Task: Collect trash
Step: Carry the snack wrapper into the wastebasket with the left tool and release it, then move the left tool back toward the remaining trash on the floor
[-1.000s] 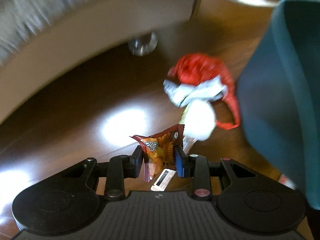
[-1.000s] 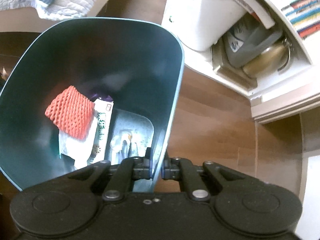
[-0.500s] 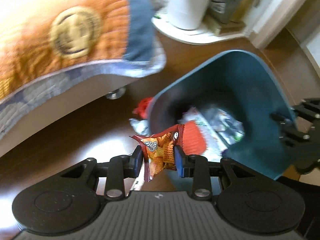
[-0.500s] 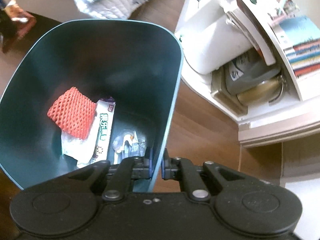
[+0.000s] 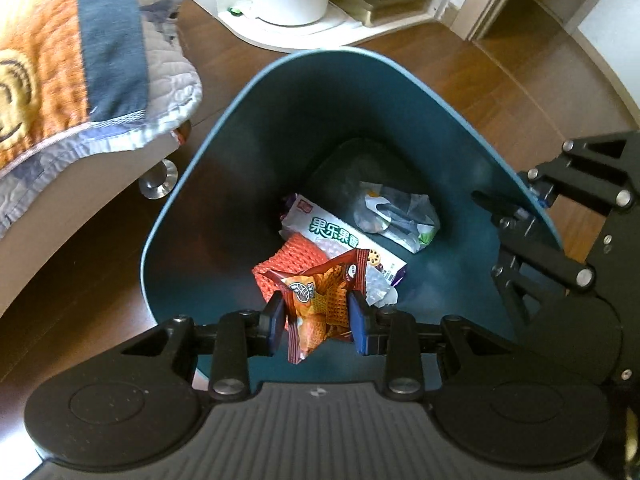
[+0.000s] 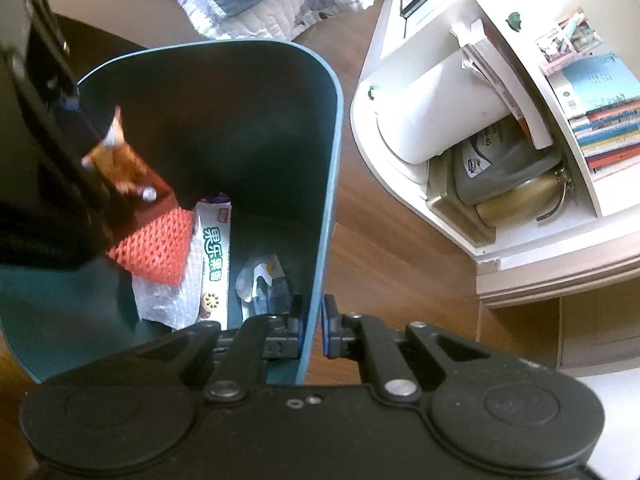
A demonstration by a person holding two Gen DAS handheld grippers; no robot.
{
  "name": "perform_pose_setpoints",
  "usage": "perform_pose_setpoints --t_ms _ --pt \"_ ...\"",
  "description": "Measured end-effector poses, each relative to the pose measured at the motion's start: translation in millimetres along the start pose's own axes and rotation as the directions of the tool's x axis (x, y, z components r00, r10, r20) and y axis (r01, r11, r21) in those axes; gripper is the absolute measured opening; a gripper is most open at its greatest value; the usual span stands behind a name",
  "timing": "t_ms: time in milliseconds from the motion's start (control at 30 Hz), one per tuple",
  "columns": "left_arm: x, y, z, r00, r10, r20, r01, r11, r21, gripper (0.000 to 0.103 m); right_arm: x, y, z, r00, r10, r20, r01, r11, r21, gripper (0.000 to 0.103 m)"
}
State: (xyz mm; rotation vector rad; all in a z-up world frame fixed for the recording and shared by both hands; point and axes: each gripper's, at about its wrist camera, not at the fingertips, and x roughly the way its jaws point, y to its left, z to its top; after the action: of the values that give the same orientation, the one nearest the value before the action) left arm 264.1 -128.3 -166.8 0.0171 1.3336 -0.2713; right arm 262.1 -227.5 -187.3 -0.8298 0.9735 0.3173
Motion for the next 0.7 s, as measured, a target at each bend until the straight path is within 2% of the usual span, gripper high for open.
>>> perform_pose_setpoints --t_ms 333,367,433,500,667,700 --pt "10 1 3 0.999 -0.002 -0.036 0.002 1.0 -0.004 0.033 1 -4 0 1.0 0.011 0.008 -0.011 0.999 0.035 0.006" --pt "11 2 2 0.999 -0.007 -0.036 0.007 1.0 -0.007 0.036 -1 -3 -2 1.0 0.013 0.009 -0.013 0.999 0.041 0.006" --pt "10 2 1 1.0 -0.008 -0.024 0.008 1.0 -0.014 0.051 -2 -3 -3 1.0 0.015 0.009 -0.015 0.999 0.046 0.006" --pt "9 3 2 1.0 -0.006 -0.002 0.006 1.0 -0.015 0.061 -1 -5 -2 1.0 0.017 0.009 -0.017 0.998 0.052 0.006" --pt "5 5 2 1.0 -0.012 0.007 0.012 1.0 -0.015 0.065 3 -12 -3 1.0 0.02 0.003 -0.02 0.997 0.078 0.005" --pt "5 7 2 1.0 -0.015 0.007 0.015 1.0 -0.017 0.069 5 -14 -4 1.0 0.02 0.0 -0.02 0.996 0.086 0.005"
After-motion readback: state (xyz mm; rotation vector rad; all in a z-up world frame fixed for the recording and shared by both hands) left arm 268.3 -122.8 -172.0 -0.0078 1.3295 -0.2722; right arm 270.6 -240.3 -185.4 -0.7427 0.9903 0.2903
